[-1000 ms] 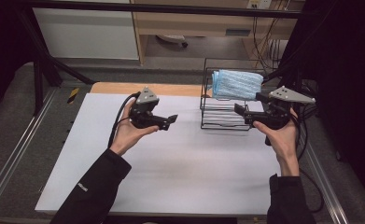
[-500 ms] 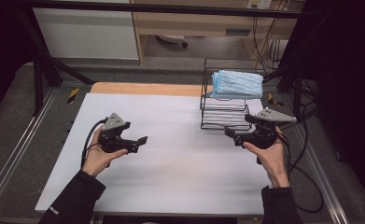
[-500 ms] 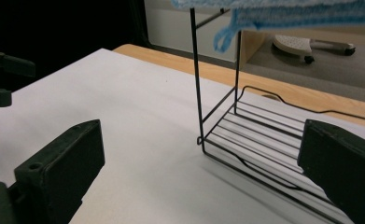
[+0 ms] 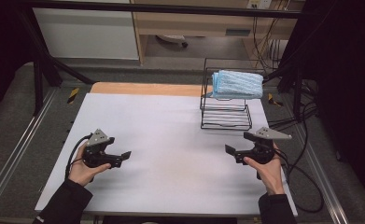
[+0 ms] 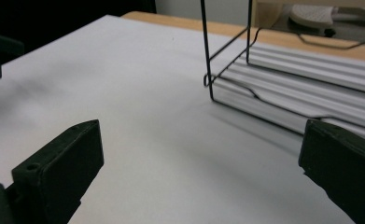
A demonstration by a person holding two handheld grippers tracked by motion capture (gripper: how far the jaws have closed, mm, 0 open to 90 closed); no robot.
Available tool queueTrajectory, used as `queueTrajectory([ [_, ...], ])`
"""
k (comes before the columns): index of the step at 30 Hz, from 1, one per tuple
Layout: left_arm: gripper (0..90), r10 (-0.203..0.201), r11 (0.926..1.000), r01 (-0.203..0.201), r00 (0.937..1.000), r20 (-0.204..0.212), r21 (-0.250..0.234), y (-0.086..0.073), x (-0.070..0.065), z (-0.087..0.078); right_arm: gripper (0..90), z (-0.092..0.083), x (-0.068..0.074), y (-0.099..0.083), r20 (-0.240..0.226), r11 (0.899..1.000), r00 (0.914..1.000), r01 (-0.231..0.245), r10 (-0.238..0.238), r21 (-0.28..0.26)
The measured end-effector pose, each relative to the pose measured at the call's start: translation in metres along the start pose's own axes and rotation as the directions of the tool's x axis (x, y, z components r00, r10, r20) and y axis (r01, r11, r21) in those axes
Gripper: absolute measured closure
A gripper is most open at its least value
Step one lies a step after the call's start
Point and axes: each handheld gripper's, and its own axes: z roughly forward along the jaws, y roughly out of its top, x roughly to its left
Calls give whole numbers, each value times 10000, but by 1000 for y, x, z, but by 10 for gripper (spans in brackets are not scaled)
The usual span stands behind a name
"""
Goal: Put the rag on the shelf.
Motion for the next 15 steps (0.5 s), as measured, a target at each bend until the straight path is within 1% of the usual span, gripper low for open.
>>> queueTrajectory([
  [1,99,-11,10000,11,10000,3,38,-3,1,-1,6,1,-1,-5,-51,9999,10000,-24,25,126],
  [4,98,-17,9999,17,10000,33,124,-10,2,-4,6,2,-3,-18,9,9986,10000,-32,32,525],
  [12,87,120,9995,-119,9999,-12,293,-27,8,-9,6,-4,-6,-47,-320,9968,9993,-158,184,789],
  [15,87,-37,9996,38,10000,-46,289,-34,10,-9,6,-7,-8,-58,-352,9947,9989,-267,303,997],
])
